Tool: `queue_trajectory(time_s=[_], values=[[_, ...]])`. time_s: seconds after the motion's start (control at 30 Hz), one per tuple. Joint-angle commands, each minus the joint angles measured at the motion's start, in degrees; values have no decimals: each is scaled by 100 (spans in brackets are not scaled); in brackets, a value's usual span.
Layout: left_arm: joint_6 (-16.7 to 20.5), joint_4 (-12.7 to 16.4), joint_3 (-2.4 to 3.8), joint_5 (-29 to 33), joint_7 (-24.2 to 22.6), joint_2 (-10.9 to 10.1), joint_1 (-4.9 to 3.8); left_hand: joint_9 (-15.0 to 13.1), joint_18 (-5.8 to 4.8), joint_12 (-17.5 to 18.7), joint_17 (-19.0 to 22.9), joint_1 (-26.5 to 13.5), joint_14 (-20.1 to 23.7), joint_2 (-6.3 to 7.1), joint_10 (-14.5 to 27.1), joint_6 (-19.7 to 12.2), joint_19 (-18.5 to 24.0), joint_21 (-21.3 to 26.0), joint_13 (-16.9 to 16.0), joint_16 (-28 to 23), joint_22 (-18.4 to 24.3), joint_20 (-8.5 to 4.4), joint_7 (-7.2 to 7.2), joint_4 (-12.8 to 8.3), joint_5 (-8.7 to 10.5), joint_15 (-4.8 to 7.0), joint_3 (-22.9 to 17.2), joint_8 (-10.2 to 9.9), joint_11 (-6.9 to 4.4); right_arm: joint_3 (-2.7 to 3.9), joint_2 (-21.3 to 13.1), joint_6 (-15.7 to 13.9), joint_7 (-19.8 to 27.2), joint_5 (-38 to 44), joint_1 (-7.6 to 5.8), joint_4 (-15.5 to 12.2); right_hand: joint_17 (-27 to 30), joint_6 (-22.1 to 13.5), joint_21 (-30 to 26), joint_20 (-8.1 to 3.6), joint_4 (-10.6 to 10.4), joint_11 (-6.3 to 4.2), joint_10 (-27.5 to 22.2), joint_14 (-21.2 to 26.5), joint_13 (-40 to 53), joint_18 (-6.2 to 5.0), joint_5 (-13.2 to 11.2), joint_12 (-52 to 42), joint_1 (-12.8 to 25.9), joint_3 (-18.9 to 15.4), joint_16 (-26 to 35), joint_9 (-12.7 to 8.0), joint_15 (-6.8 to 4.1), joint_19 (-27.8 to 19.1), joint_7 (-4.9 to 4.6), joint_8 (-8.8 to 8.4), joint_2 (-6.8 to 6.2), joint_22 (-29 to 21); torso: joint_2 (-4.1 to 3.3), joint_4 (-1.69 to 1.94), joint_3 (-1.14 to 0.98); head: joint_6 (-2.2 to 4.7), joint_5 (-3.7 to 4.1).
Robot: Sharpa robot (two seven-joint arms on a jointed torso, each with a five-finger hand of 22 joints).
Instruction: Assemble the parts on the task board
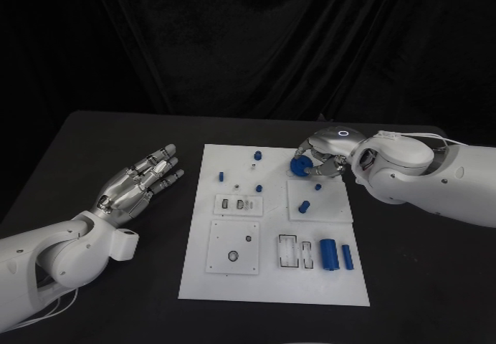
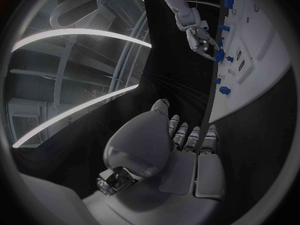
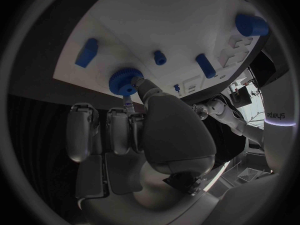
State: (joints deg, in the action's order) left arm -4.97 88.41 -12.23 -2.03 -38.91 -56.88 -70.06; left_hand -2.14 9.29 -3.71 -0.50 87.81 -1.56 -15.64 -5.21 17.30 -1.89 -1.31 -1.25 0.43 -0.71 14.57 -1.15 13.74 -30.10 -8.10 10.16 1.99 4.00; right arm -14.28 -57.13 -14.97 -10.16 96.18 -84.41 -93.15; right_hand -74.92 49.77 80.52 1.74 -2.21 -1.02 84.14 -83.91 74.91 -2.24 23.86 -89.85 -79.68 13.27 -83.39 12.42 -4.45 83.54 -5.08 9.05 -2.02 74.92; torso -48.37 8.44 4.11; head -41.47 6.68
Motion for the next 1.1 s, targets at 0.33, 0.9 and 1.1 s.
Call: queue_trajectory(time_s=[0.33, 0.9, 1.1], values=[[-100, -9, 4, -6, -769, 43, 3, -5, 106, -21, -7, 46, -8, 29, 10, 2, 9, -26, -8, 32, -10, 42, -33, -16, -34, -63, -38, 28, -10, 12, 473, 169, 191, 128, -156, -153, -797, 0, -22, -7, -33, -35, 586, -416, 1509, -71, -80, -15, 62, -10, 35, 1538, -34, -3, 134, 1070, 23, 704, 6, 6, 11, -63, -43], [-143, -29, 4, -6, -741, 105, 3, -4, 105, -20, -9, 46, -14, 29, 12, -7, 8, -26, -7, 35, -10, 47, -33, -20, -34, -74, -42, 27, -10, 13, 1363, 299, 405, 129, -165, 506, -785, -176, -44, -7, -32, -25, 586, -414, 1509, -74, -163, -15, 64, 6, 57, 1555, -30, -7, 119, 1026, 22, 697, -6, 8, 10, -92, -49], [-151, -33, 4, -6, -737, 113, 3, -3, 103, -18, -10, 48, -16, 29, 15, -16, 8, -26, -7, 36, -10, 54, -32, -26, -36, -86, -48, 25, -7, 14, 1506, 286, 437, 129, -164, 621, -777, -237, -56, -4, -34, -20, 586, -412, 1509, -76, -170, -15, 68, 16, 68, 1544, -26, -11, 113, 991, 18, 691, -6, 10, 8, -104, -59]])
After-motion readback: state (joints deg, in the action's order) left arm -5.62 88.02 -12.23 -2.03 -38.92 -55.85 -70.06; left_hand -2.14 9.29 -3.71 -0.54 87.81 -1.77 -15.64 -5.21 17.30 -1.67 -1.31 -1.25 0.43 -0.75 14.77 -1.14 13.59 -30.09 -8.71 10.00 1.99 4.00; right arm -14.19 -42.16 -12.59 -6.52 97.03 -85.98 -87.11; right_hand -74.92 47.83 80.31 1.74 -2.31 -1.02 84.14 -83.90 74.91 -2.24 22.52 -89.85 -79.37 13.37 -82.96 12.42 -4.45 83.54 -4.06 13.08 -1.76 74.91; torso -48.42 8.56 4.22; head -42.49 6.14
